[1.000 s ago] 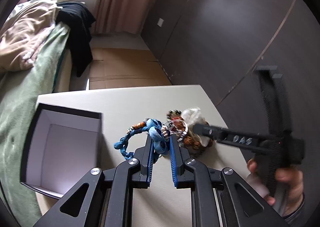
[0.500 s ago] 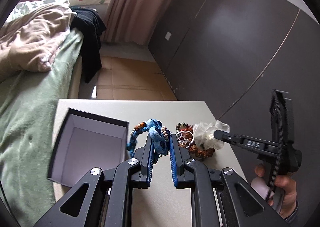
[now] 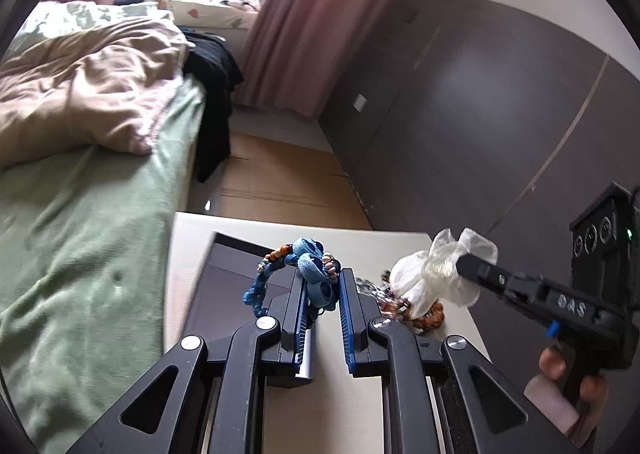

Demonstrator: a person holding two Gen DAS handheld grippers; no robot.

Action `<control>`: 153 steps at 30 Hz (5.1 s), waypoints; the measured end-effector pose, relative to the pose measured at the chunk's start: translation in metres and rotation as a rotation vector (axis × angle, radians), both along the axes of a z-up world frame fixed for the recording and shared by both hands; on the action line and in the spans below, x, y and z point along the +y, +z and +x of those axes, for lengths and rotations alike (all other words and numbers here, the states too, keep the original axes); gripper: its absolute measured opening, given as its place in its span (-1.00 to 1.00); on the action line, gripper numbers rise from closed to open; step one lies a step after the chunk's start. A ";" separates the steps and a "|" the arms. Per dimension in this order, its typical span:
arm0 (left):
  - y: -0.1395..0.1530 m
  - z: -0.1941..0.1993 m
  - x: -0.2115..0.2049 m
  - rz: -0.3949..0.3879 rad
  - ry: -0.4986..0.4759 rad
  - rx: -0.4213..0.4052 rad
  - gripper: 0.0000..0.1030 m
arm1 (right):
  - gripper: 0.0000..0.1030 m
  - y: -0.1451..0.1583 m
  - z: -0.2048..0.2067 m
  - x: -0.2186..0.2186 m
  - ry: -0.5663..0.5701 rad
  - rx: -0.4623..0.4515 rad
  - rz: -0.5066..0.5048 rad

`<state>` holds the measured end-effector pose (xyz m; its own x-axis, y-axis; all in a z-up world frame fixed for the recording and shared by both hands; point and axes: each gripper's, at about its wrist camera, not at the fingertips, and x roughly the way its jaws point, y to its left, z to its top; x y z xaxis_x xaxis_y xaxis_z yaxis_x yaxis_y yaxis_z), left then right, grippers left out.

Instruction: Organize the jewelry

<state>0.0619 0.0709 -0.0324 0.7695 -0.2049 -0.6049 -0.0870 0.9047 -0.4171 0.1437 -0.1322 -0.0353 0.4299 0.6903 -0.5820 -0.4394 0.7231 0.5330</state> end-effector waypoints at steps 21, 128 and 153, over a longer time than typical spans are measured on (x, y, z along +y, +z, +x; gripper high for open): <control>-0.011 0.008 0.021 -0.022 0.047 0.052 -0.70 | 0.41 -0.024 0.006 0.063 0.091 0.064 -0.051; 0.005 0.075 -0.065 -0.148 -0.206 0.035 -0.95 | -0.63 -0.093 0.068 -0.104 -0.393 0.405 -0.269; 0.014 0.066 -0.072 -0.057 -0.199 0.107 -0.96 | -0.63 -0.056 0.052 -0.108 -0.375 0.294 -0.171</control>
<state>0.1282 -0.0009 -0.0186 0.6426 -0.3827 -0.6638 0.0446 0.8836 -0.4662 0.1957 -0.2399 -0.0917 0.4311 0.4042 -0.8067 0.0176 0.8901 0.4554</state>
